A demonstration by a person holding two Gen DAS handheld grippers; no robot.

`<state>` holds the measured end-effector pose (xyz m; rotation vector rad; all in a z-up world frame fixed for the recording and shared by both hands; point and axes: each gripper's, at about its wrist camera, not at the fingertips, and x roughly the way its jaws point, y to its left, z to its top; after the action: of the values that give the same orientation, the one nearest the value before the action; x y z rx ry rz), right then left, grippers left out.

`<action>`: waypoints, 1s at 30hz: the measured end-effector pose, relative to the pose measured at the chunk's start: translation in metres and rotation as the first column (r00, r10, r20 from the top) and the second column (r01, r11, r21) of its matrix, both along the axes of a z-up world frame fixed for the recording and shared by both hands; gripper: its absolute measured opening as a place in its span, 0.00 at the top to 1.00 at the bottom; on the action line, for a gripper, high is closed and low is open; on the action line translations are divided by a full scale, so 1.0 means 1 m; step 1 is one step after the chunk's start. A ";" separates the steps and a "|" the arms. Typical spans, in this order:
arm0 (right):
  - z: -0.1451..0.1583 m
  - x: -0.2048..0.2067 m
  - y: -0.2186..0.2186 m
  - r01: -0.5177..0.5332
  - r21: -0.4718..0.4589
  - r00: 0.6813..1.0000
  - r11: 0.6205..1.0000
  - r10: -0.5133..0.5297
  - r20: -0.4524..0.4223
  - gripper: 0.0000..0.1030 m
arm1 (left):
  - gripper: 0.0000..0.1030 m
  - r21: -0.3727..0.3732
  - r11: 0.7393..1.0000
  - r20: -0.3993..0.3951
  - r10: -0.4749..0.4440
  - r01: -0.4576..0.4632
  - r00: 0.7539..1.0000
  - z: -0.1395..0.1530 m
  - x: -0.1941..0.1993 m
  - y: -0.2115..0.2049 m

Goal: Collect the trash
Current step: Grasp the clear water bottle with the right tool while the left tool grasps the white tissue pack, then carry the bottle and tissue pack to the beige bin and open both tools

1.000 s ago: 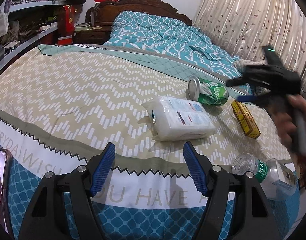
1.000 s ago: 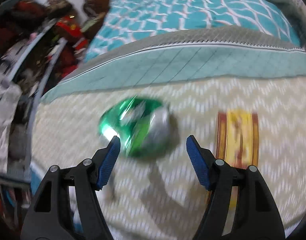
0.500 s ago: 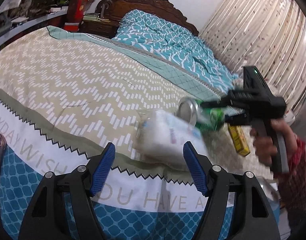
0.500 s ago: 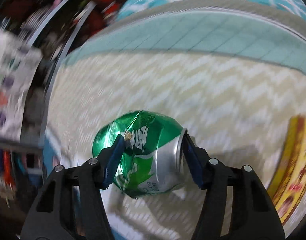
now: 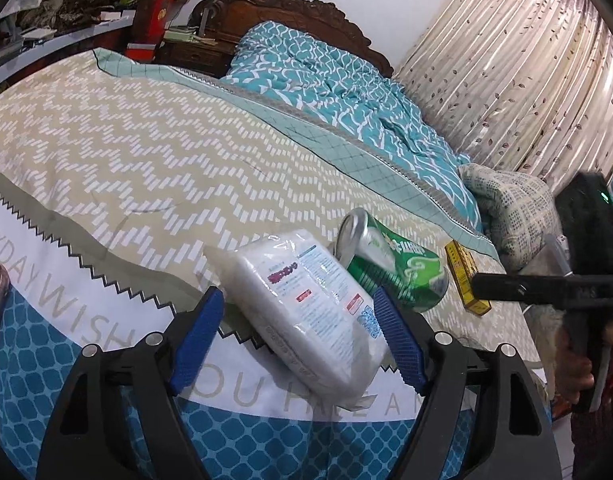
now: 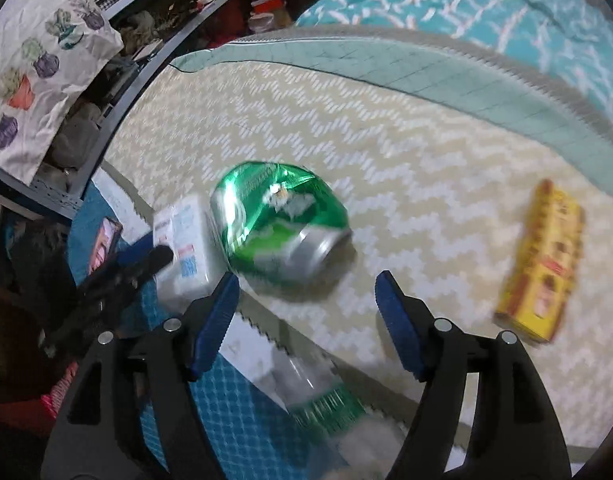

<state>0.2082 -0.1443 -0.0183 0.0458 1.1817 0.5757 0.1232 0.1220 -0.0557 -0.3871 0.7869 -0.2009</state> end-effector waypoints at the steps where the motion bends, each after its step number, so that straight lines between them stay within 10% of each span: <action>1: 0.001 -0.002 -0.001 -0.007 -0.020 1.000 1.000 0.007 0.012 0.30 | 0.28 -0.002 1.000 -0.003 0.003 -0.003 1.000 -0.001 0.000 0.001; 8: -0.032 -0.031 0.018 -0.153 -0.275 0.987 0.949 0.161 0.008 0.31 | 0.24 -0.023 0.998 -0.059 -0.052 0.051 0.997 -0.008 0.009 -0.002; 10: -0.040 -0.039 0.024 -0.199 -0.336 0.978 0.920 0.208 -0.009 0.56 | 0.24 -0.046 0.997 -0.094 -0.059 0.055 0.994 -0.012 0.015 0.000; 16: -0.028 -0.067 0.022 -0.196 -0.431 0.956 0.881 0.269 0.114 0.56 | 0.20 -0.052 0.998 -0.113 -0.048 0.042 0.992 -0.010 0.016 0.000; 24: 0.076 -0.101 -0.064 0.077 -0.089 0.903 0.993 -0.032 0.429 0.57 | 0.24 -0.009 1.000 -0.153 -0.027 0.026 0.988 -0.007 0.021 -0.014; 30: 0.119 -0.135 -0.134 0.261 0.183 0.797 0.948 -0.319 0.512 0.58 | 0.59 0.027 1.000 -0.118 -0.006 0.010 0.993 0.001 0.020 -0.022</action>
<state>0.0734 -0.2782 0.1010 0.1436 0.5750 0.3389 0.1429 0.0996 -0.0548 -0.3726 0.9072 -0.1757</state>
